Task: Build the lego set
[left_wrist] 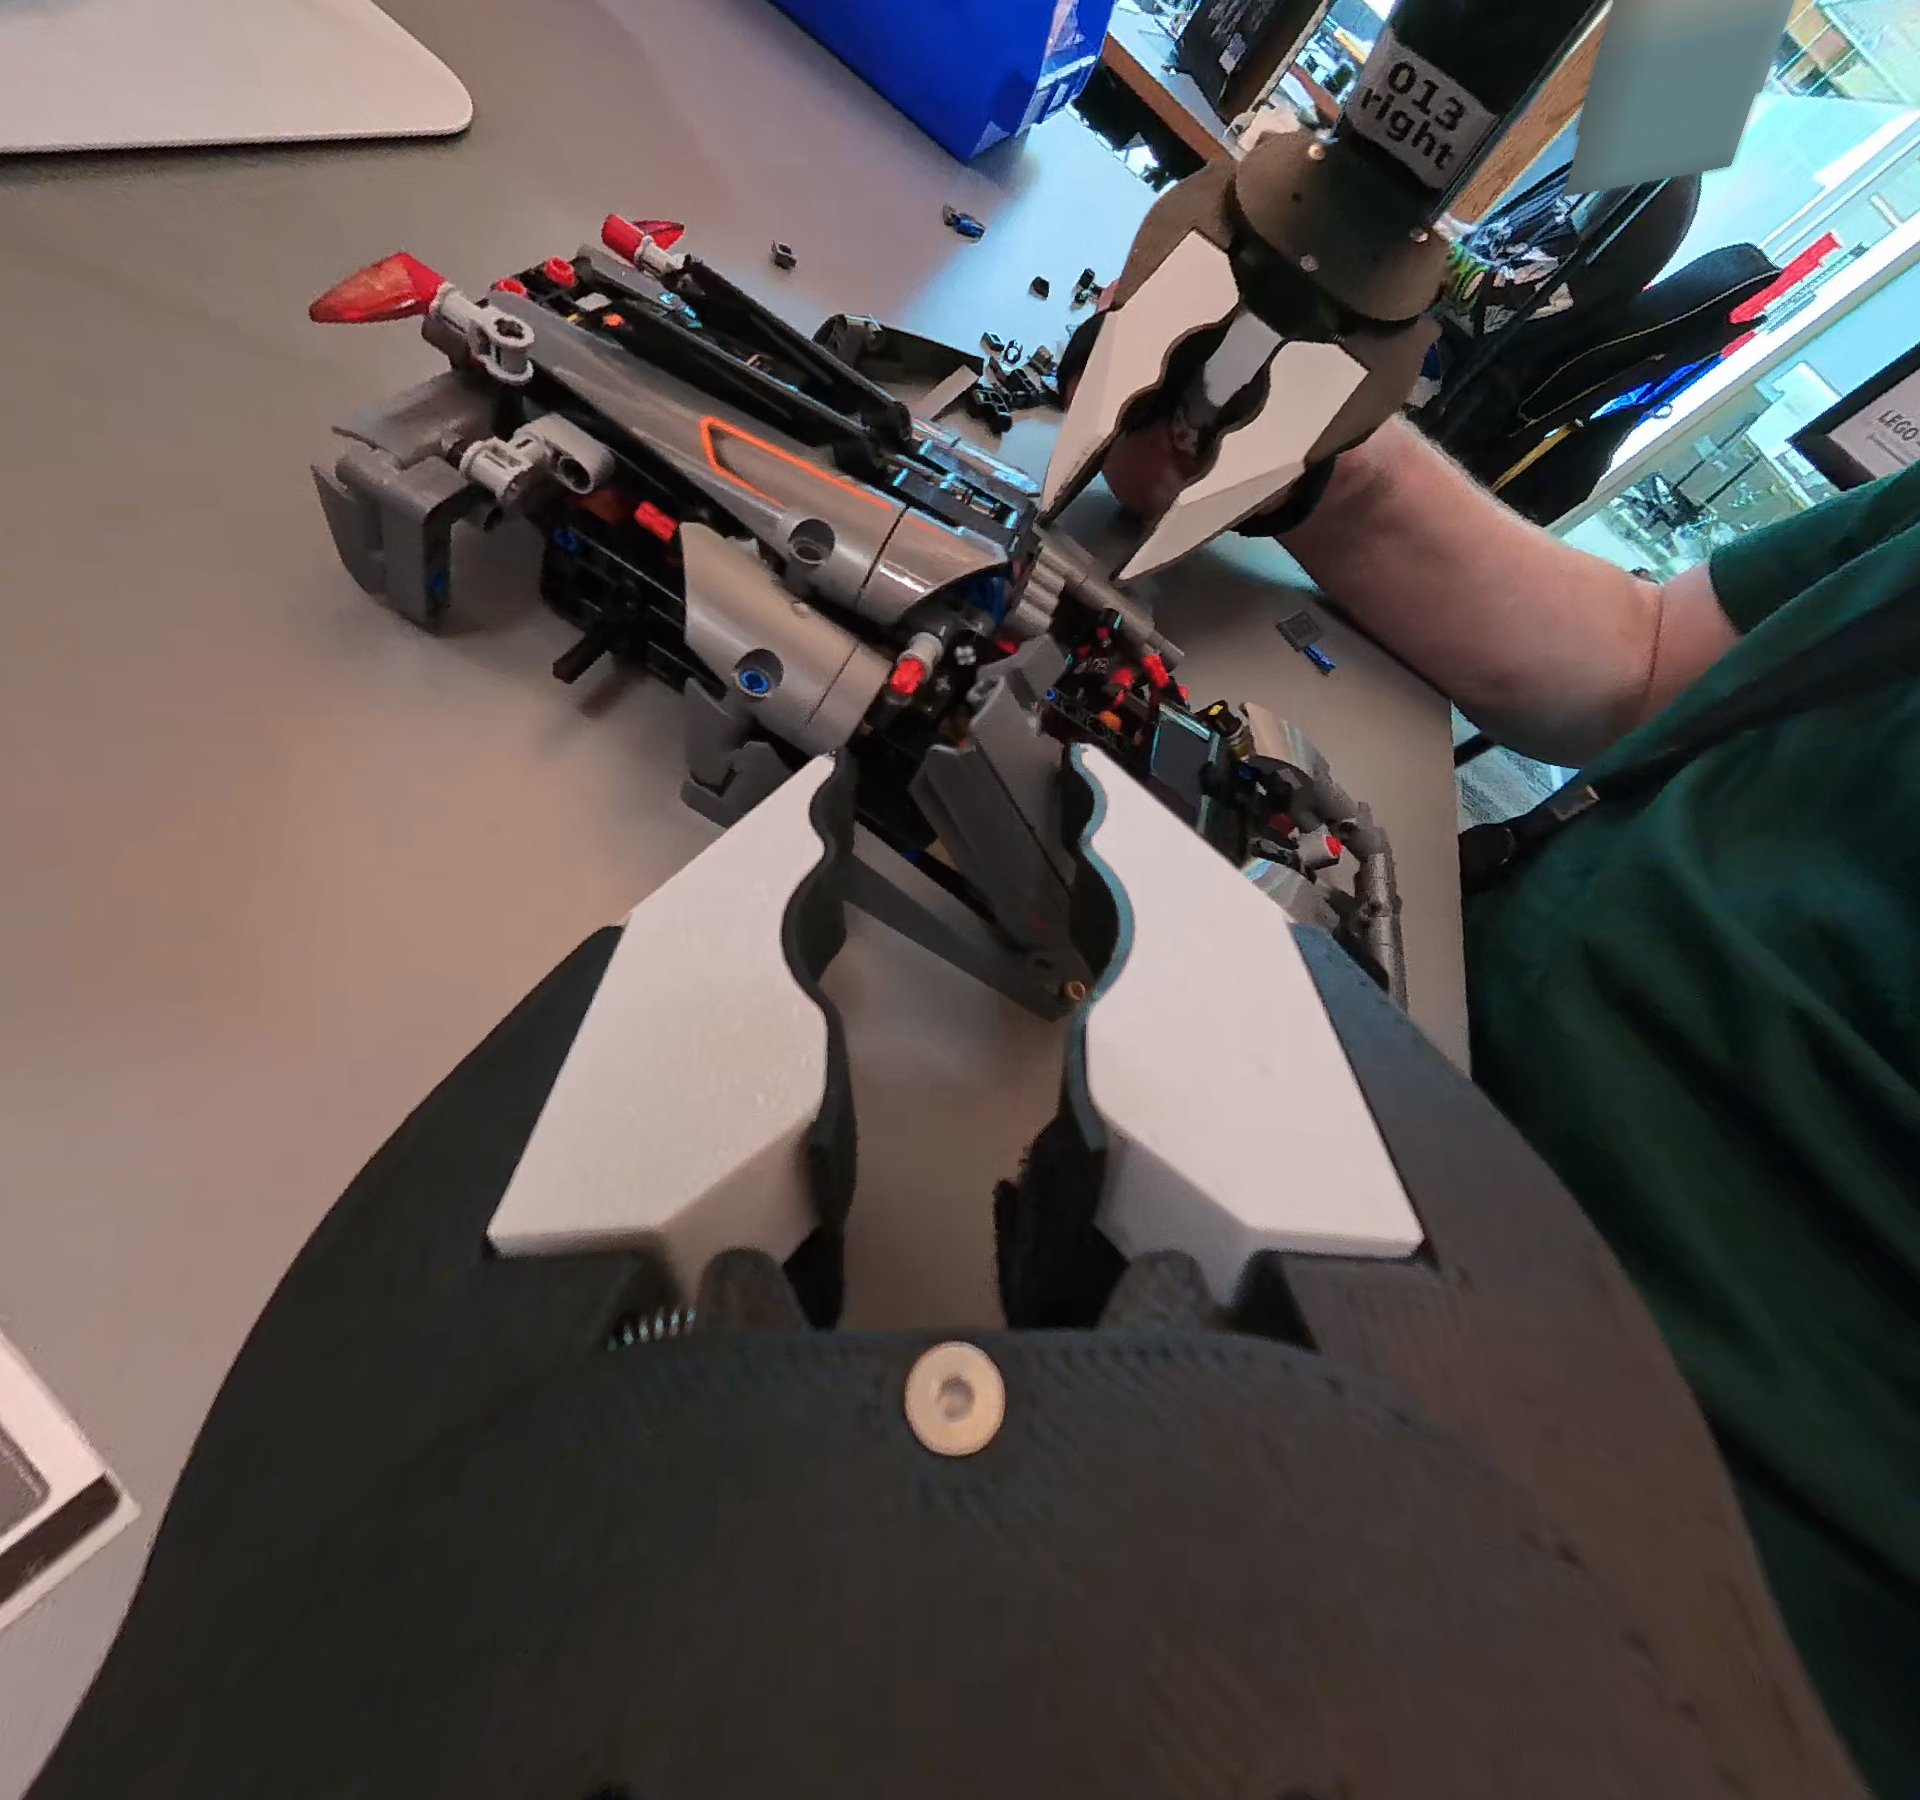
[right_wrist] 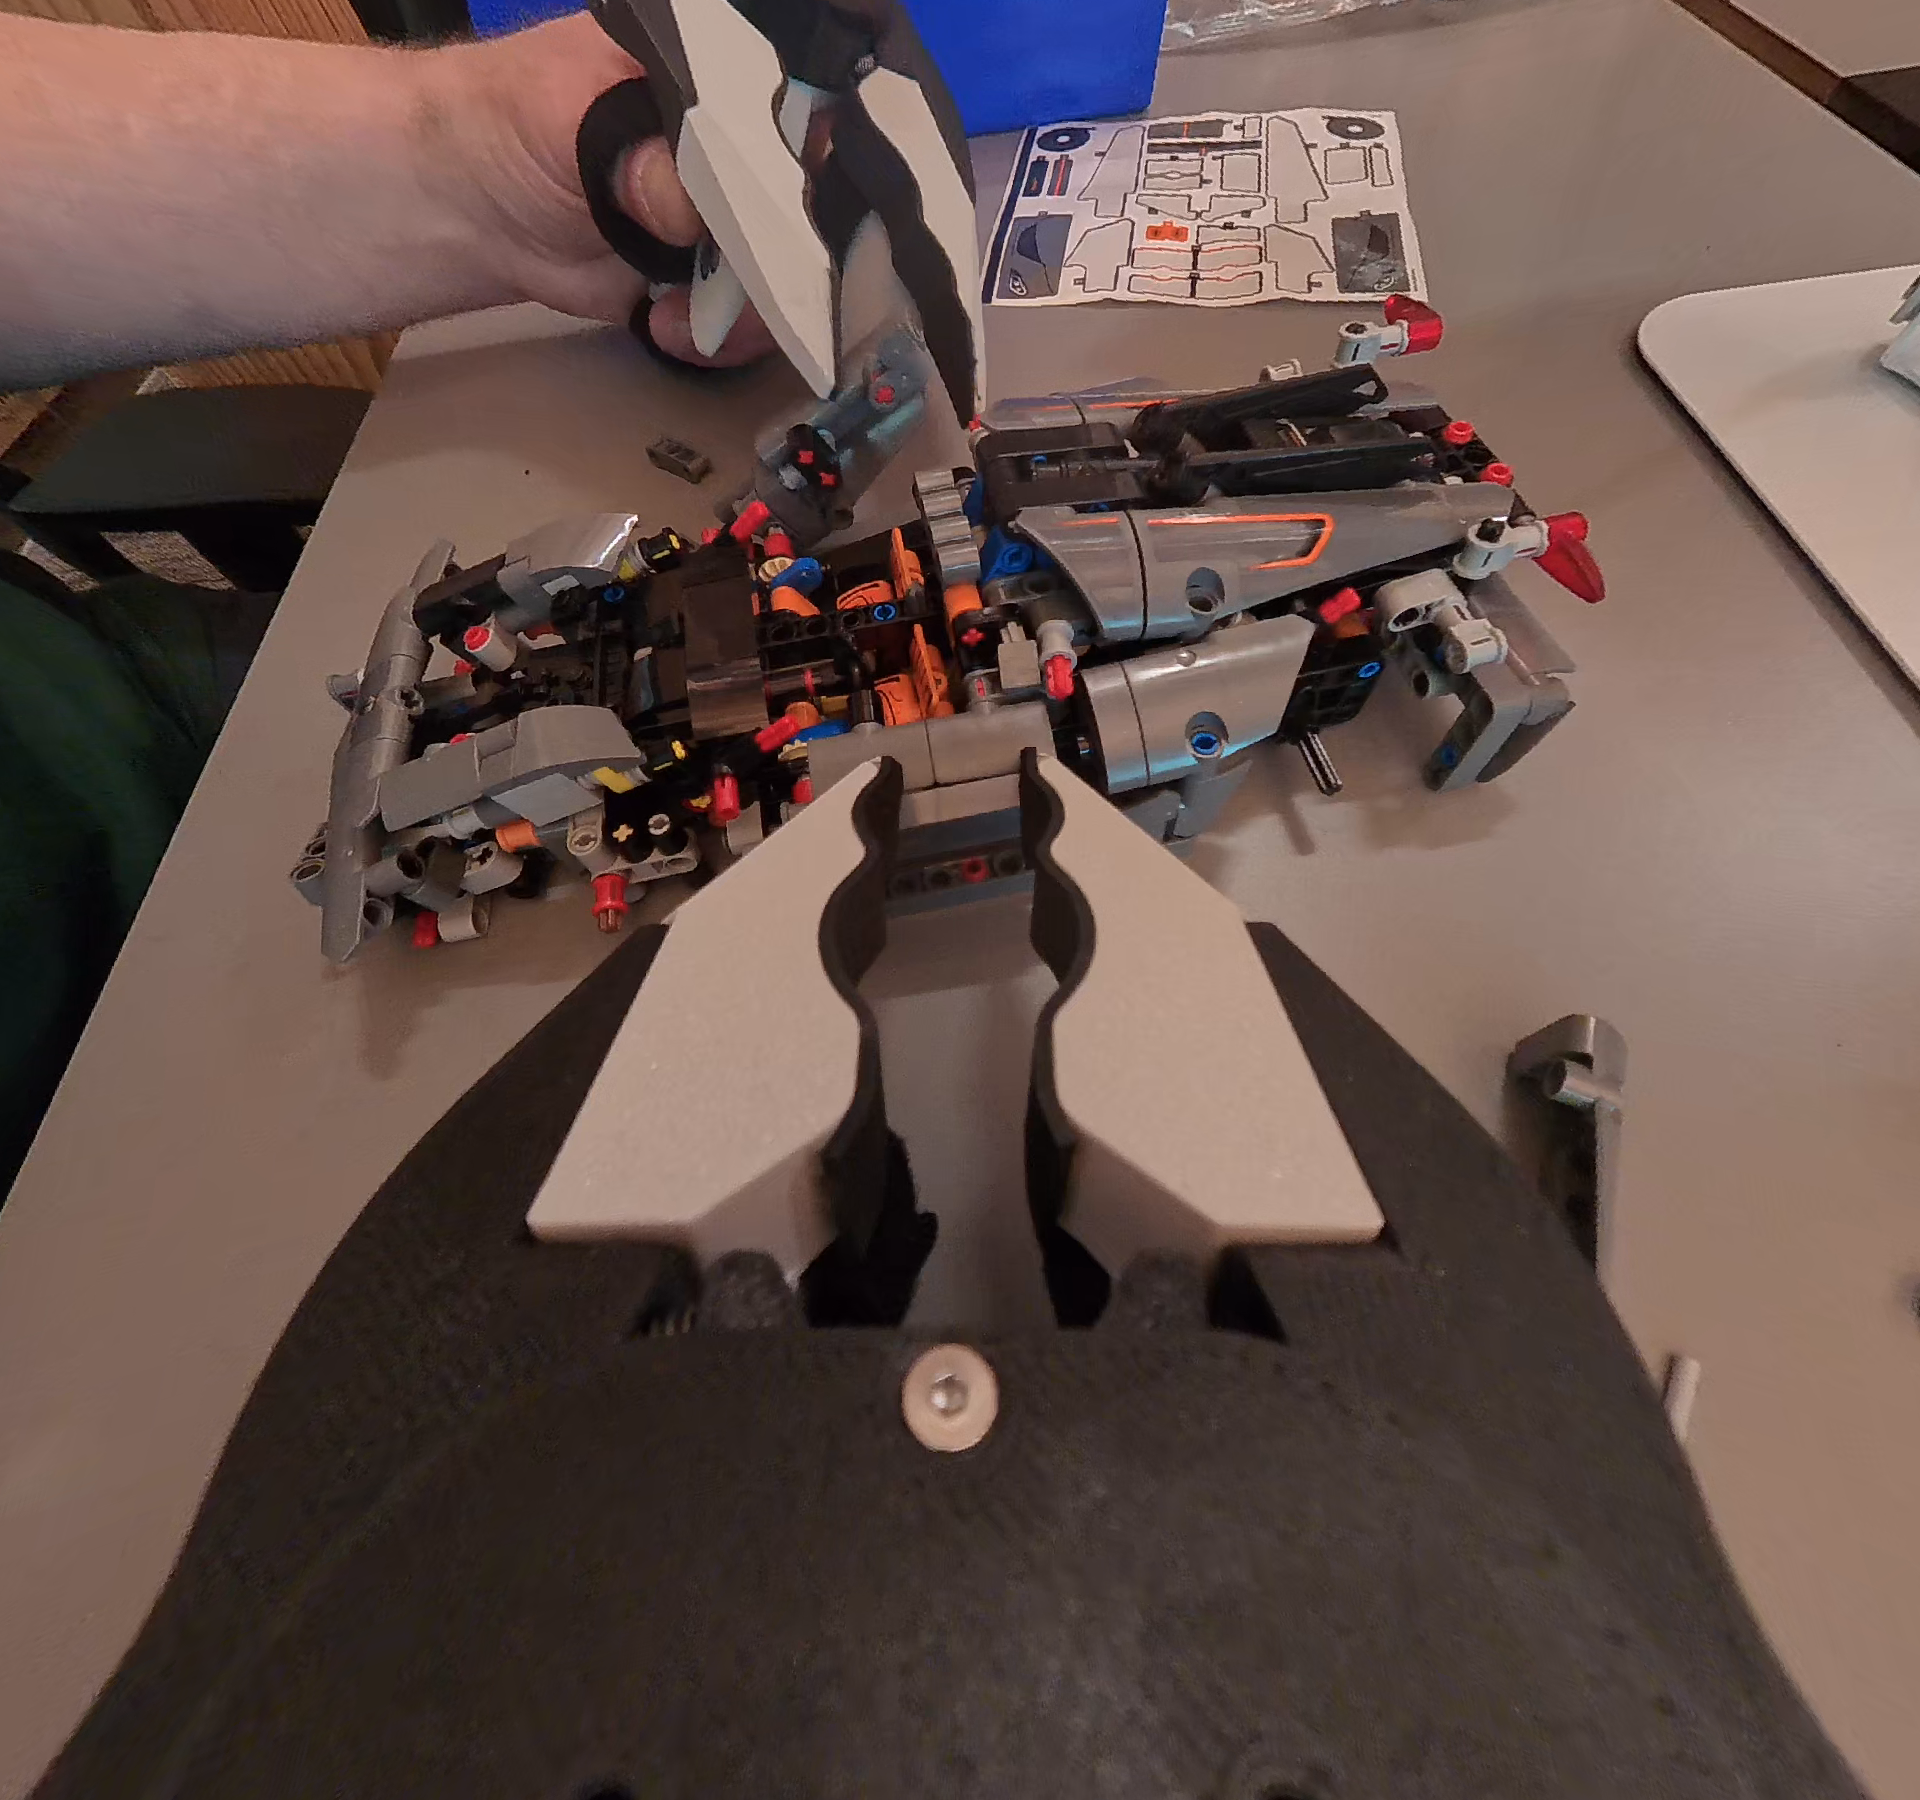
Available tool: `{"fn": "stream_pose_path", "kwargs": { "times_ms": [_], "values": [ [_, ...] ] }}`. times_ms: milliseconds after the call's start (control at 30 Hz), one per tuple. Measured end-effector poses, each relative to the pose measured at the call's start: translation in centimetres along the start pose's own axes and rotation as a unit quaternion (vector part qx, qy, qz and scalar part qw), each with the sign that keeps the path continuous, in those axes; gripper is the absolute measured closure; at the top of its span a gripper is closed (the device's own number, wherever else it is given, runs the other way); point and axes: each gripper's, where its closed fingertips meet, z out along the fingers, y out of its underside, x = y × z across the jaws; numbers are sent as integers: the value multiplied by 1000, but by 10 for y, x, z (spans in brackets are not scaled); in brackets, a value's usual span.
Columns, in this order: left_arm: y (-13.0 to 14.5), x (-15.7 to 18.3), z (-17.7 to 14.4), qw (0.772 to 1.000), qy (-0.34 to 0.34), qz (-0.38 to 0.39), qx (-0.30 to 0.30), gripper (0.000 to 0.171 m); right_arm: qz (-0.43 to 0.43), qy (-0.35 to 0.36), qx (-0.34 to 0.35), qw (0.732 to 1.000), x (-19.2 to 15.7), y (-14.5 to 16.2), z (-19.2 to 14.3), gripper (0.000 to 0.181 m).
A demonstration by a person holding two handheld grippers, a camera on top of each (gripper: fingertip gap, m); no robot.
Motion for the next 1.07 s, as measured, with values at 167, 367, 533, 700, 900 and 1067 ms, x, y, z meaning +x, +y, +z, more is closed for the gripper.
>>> {"fn": "stream_pose_path", "kwargs": {
  "times_ms": [167, 367, 533, 700, 900, 1067],
  "values": [
    [0, -1, 3, 1000, 1, 6, -8, 142, 1, 0, 0, 1000, 0, 0, 0, 160],
    [1, -2, 4, 1000, 6, -3, -11, 144, 3, -1, 1, 1000, 0, 0, 0, 161],
    [2, -4, 5, 1000, 4, -10, -15, 146, 2, 0, 1, 1000, 0, 0, 0, 161],
    [-16, -15, -10, 998, -29, -14, 48, 131, 4, -2, 3, 1000, 0, 0, -1, 161],
    [-82, -54, -30, 979, -150, -11, 139, 86, 5, -3, 4, 1000, 0, 0, -1, 161],
    [-162, -81, -45, 942, -111, -56, 311, 66, 7, -5, 5, 1000, 0, 0, -1, 161]
  ]
}}
